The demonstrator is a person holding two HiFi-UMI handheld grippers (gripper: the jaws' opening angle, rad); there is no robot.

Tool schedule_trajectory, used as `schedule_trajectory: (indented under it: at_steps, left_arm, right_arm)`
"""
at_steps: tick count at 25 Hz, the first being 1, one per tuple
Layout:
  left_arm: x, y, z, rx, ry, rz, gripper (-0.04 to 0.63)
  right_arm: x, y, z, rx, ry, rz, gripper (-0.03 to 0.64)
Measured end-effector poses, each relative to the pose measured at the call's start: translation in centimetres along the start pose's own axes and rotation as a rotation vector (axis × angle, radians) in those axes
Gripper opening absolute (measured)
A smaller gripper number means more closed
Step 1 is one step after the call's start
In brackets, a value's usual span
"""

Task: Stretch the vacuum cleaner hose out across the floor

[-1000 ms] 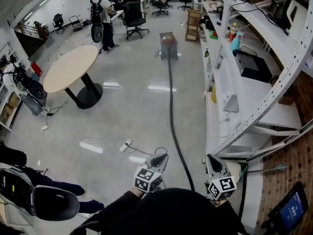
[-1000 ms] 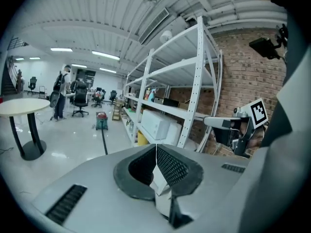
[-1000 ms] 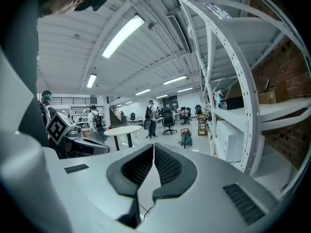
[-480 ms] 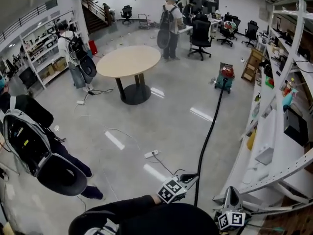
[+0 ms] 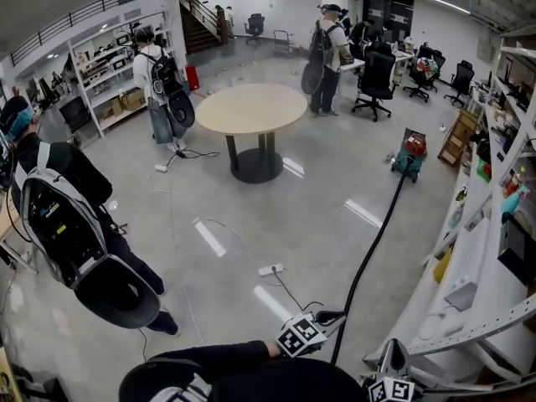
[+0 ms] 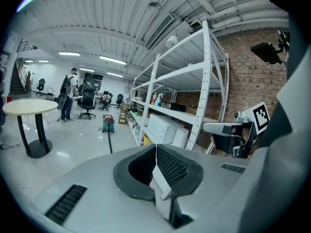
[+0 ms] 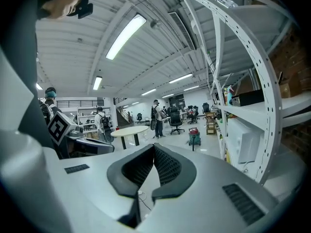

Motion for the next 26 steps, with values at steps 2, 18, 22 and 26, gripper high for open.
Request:
schedule_trajectory:
  at_steps: [2,18,22,26]
  left_arm:
    - [0.0,-0.4,0.3,-0.003,0.001,-0.005,0.021]
    - [-1.2,-3.5,1.1,-0.014,0.038,-0.064,0.021]
    - [-1.5,-4.2,1.3,-0.01,0.037,-0.089,0.021]
    - [-2.1,-4.6,1.5,-0.012,0.038,-0.1,0.021]
  right_arm:
    - [-0.3,-0.5,0.0,0.003,0.006,-0.01,0.014]
    - [-1.5,-1.6,-2.3,0.033,0.056,-0.055,0.014]
    - [-2.0,-3.7,-2.5,0.059,0.066,-0.062,0.014]
    - [-2.5,-4.3,-3.0,0.076,0.069,-0.071,0.014]
Point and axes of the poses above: the fingertips, and each gripper's own axes: x forward along the fingers, z to its right, y out of its top, the point moved 2 cm from there along -x, backward along the fingers, and after that the axes turned 12 degrees about -x, right-handed, at the moved point
